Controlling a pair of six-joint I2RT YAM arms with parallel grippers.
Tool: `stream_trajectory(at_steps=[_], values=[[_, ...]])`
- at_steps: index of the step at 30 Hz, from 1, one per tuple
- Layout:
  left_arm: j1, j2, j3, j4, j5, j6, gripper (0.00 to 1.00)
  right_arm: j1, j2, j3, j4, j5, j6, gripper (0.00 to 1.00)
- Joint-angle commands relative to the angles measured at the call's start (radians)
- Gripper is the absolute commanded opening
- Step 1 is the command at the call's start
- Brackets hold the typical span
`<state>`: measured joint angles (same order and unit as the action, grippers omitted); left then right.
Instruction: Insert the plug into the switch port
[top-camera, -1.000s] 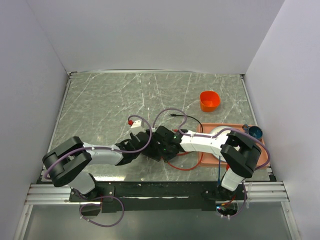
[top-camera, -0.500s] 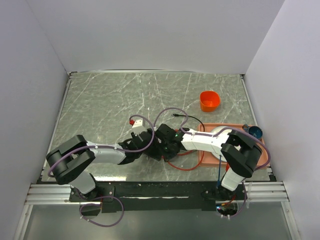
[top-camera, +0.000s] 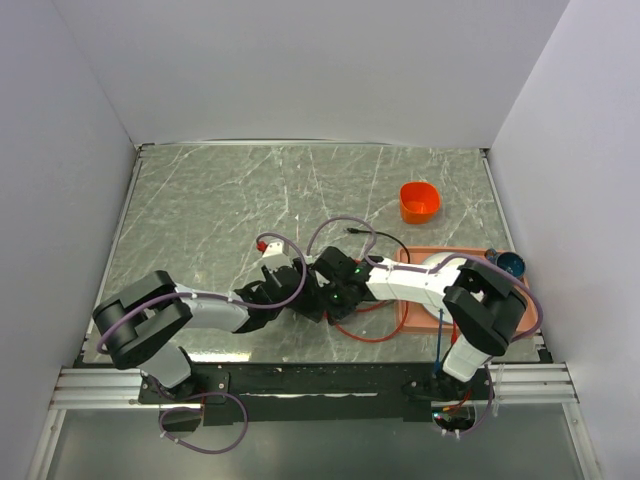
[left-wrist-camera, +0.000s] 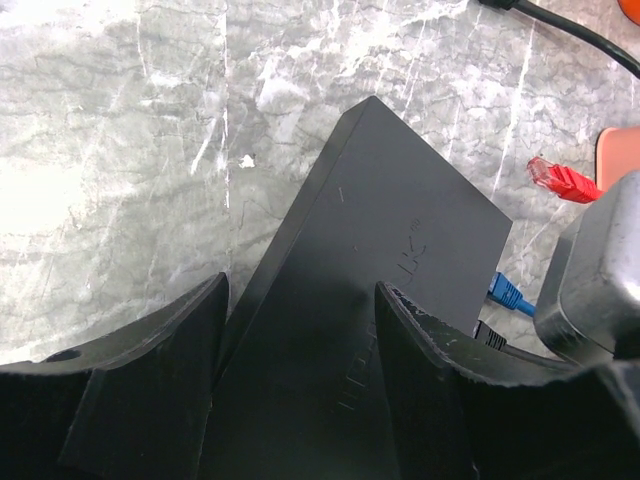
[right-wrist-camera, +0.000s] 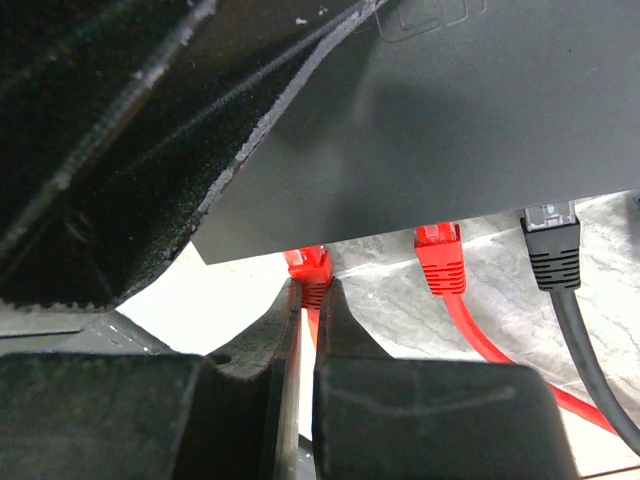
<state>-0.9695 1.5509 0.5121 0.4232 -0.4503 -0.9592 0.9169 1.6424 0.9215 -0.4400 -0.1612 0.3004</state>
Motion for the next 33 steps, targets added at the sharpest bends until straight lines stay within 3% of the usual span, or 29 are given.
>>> stream_trajectory(at_steps=[1,7,12,17,28,33], values=[[-0.245,0.061,0.025,0.16,0.679,-0.164,0.63,-0.016,-0.001,0.04,0.975,-0.035,0.086,0.0],[-0.248,0.045,0.023,0.103,0.628,-0.159,0.63,-0.023,-0.019,0.033,0.959,-0.009,0.072,0.0],[-0.241,0.0,0.071,-0.169,0.472,-0.121,0.73,-0.024,-0.018,0.017,0.917,-0.024,0.066,0.0],[-0.189,-0.006,0.103,-0.296,0.395,-0.096,0.8,-0.026,-0.021,-0.032,0.897,-0.07,0.071,0.0],[-0.048,-0.048,0.118,-0.452,0.312,-0.062,0.88,-0.026,-0.041,-0.121,0.879,-0.095,0.088,0.3],[-0.005,-0.067,0.135,-0.54,0.254,-0.047,0.92,-0.024,-0.056,-0.138,0.859,-0.092,0.086,0.31]])
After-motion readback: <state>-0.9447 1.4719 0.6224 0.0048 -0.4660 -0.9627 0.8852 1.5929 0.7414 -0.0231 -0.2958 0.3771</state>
